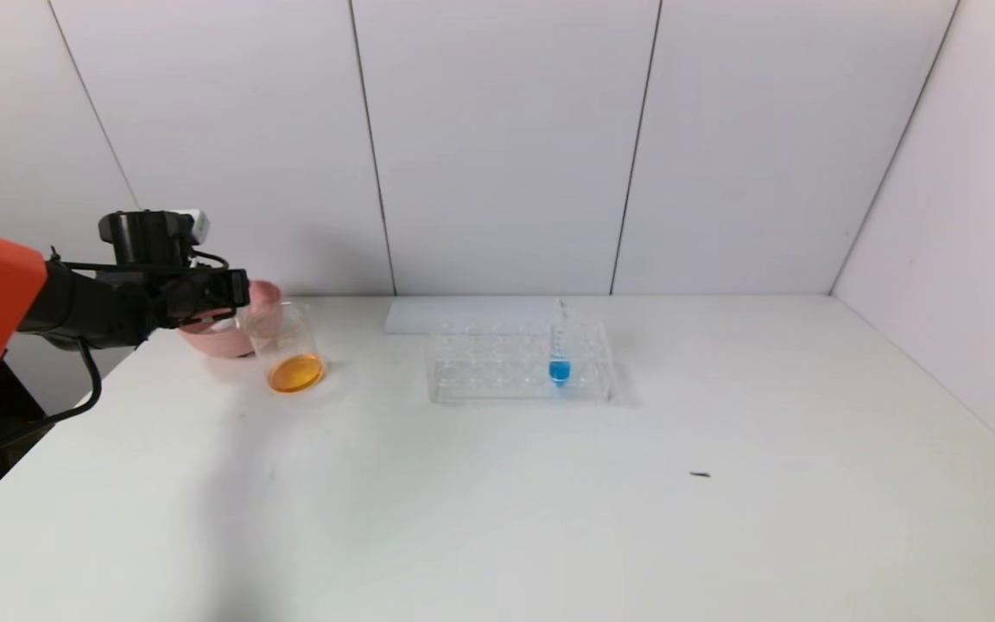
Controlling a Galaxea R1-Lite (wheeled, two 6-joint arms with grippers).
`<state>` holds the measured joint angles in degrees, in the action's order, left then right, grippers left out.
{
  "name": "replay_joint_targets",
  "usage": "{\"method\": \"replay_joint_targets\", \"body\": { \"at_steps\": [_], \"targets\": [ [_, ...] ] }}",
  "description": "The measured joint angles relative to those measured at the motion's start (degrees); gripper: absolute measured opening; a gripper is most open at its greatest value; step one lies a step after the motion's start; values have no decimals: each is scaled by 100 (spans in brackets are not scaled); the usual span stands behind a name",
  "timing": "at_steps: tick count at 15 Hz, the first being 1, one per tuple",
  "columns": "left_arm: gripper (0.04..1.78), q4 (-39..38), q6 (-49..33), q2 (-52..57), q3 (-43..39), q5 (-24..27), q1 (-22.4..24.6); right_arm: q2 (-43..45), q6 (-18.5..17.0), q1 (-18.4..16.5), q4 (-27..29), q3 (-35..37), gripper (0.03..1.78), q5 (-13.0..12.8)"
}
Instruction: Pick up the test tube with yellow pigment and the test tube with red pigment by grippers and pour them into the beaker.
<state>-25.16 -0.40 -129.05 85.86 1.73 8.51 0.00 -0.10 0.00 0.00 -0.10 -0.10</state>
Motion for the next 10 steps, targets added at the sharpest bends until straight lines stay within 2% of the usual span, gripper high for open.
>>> {"method": "replay_joint_targets", "body": {
  "at_steps": [3,5,7,10],
  "targets": [
    [126,-9,7,-6,0,-5,0,0,0,0,0,0,170,0],
    [152,-61,16,-13,9,0,0,0,2,0,0,0,170,0],
    [170,-90,16,-17,9,2,0,0,2,0,0,0,170,0],
    [177,-221,43,-11,-35,0,0,0,0,0,0,0,170,0]
  ]
}}
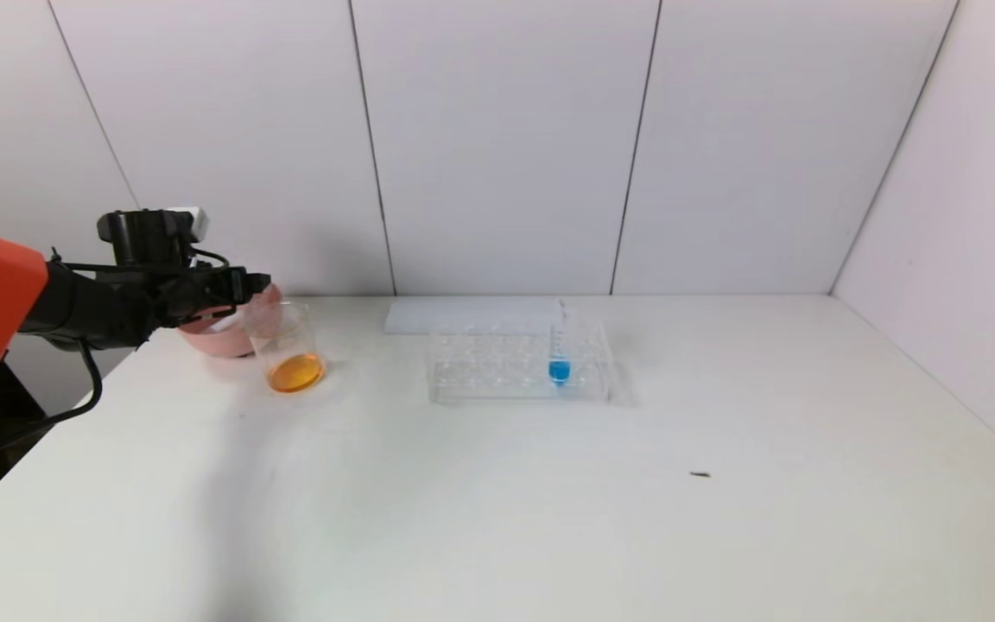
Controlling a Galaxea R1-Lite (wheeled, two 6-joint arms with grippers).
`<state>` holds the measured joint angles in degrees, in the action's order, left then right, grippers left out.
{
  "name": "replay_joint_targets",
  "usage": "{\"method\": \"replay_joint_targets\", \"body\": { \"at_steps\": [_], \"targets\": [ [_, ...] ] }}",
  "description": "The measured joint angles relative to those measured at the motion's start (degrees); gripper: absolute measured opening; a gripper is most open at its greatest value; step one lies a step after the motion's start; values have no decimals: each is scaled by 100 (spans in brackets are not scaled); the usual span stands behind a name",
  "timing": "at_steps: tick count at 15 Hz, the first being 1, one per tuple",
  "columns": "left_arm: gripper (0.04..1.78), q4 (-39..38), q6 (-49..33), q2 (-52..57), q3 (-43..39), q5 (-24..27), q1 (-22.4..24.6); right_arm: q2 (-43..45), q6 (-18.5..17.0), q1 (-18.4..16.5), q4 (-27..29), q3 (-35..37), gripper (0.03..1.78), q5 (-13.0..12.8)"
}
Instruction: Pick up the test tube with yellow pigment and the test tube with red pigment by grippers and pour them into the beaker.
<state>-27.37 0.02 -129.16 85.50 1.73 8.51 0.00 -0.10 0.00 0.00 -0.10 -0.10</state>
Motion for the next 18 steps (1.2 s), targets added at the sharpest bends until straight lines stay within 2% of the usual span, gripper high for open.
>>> {"method": "replay_joint_targets", "body": {
  "at_steps": [8,15,18],
  "targets": [
    [176,-157,-10,380,-255,9,-22,0,0,0,0,2,170,0],
    [176,-63,11,1830,-1276,-26,-282,0,0,0,0,0,170,2],
    [176,276,155,2605,-1643,-41,-361,0,0,0,0,0,170,0]
  ]
}}
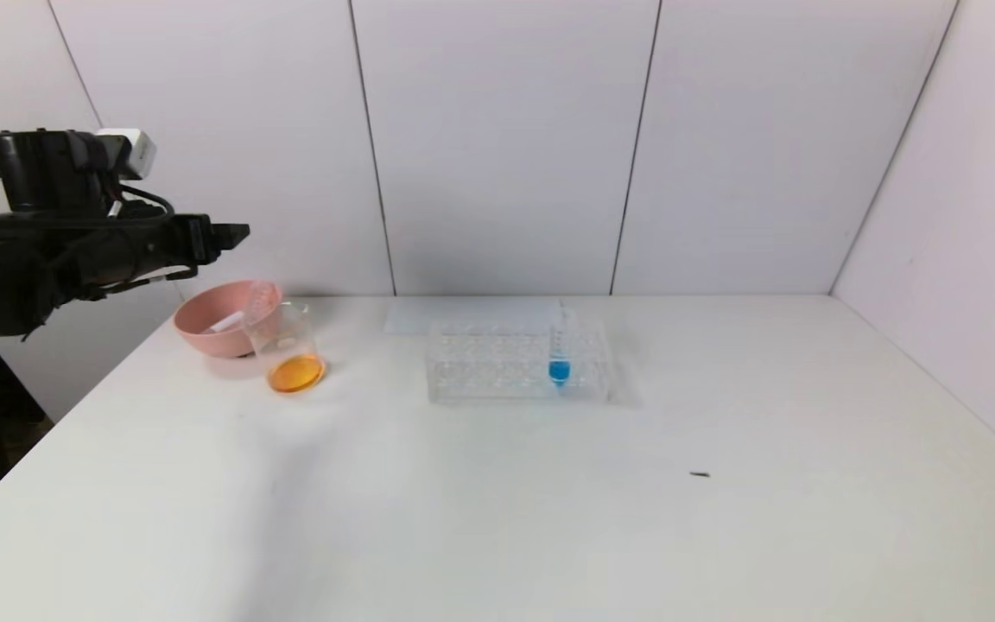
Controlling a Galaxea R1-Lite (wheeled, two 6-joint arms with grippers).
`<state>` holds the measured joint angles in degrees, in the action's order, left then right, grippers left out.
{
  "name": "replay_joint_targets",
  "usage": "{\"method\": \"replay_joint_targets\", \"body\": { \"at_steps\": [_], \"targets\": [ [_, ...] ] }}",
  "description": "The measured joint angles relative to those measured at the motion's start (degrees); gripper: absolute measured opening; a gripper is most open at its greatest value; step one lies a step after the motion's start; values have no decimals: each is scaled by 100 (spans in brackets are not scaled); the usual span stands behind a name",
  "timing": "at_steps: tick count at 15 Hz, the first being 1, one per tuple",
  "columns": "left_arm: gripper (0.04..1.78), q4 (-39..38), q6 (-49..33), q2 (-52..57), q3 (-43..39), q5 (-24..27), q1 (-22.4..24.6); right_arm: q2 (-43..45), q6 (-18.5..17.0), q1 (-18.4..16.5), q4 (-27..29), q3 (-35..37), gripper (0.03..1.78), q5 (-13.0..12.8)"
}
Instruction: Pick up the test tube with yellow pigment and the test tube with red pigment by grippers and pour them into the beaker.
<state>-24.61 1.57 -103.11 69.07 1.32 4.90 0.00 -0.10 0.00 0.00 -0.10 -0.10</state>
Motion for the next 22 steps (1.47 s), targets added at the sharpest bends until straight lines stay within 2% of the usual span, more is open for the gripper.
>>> {"method": "replay_joint_targets", "body": {
  "at_steps": [11,22],
  "targets": [
    [176,1648,280,2770,-822,13,-27,0,0,0,0,0,170,0],
    [176,3773,666,6477,-1877,50,-27,0,0,0,0,0,170,0]
  ]
}}
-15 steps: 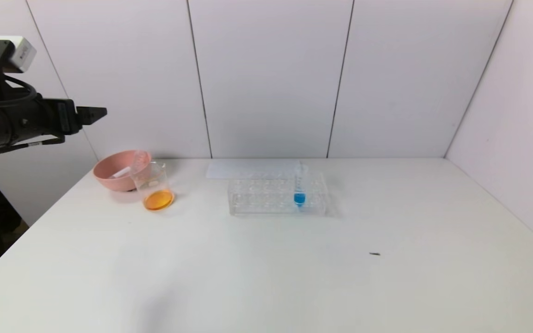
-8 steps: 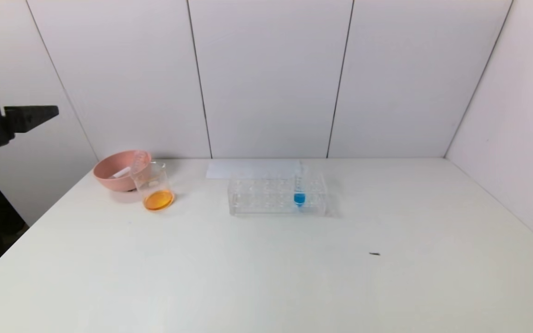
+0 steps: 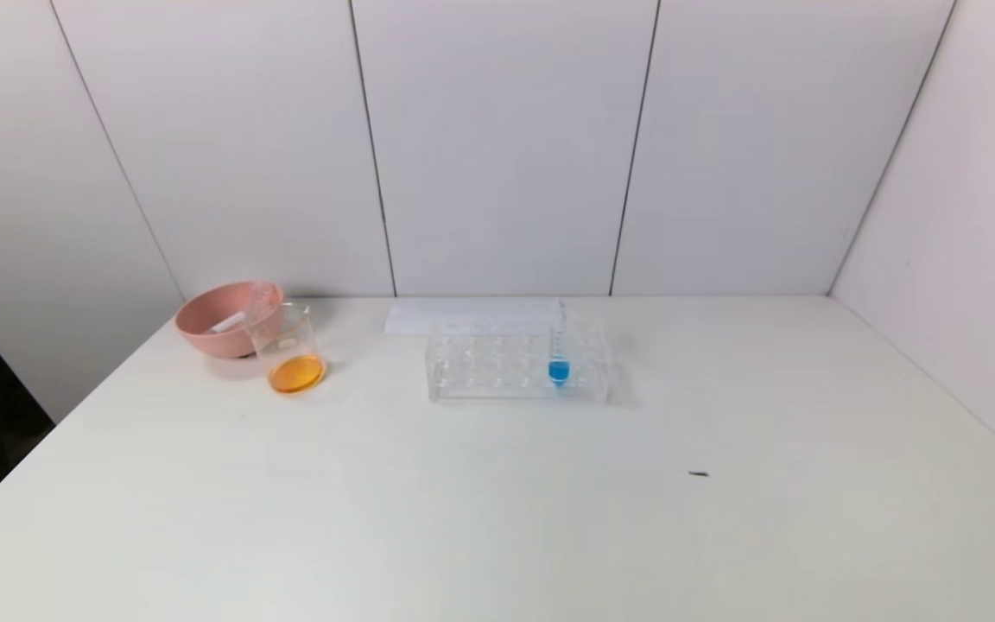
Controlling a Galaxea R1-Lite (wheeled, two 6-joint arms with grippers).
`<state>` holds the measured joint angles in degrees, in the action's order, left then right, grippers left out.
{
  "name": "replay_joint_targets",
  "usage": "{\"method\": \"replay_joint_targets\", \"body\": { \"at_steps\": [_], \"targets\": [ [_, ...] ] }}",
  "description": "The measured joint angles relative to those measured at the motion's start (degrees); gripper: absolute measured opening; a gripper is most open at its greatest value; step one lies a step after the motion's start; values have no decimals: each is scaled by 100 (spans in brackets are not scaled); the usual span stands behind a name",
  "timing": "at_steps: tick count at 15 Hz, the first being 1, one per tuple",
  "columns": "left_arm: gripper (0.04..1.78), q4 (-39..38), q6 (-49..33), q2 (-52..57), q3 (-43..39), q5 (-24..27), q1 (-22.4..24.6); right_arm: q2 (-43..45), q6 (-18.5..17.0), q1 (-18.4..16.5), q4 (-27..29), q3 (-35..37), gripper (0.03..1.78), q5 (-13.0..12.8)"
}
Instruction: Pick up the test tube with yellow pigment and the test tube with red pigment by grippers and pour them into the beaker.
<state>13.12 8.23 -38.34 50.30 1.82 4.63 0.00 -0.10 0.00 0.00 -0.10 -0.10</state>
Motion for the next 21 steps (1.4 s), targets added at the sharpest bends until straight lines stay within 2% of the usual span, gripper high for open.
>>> {"method": "replay_joint_targets", "body": {
  "at_steps": [3,7,10,17,21],
  "targets": [
    [176,276,113,913,-273,2,0,0,0,0,0,0,170,0],
    [176,234,268,1899,-750,44,0,0,0,0,0,0,170,0],
    [176,-295,408,2192,-1031,30,-17,0,2,0,0,0,170,0],
    [176,-364,408,2660,-1519,-13,-290,0,0,0,0,0,170,0],
    [176,-774,243,3167,-2277,-15,-384,0,0,2,0,0,170,0]
  ]
}}
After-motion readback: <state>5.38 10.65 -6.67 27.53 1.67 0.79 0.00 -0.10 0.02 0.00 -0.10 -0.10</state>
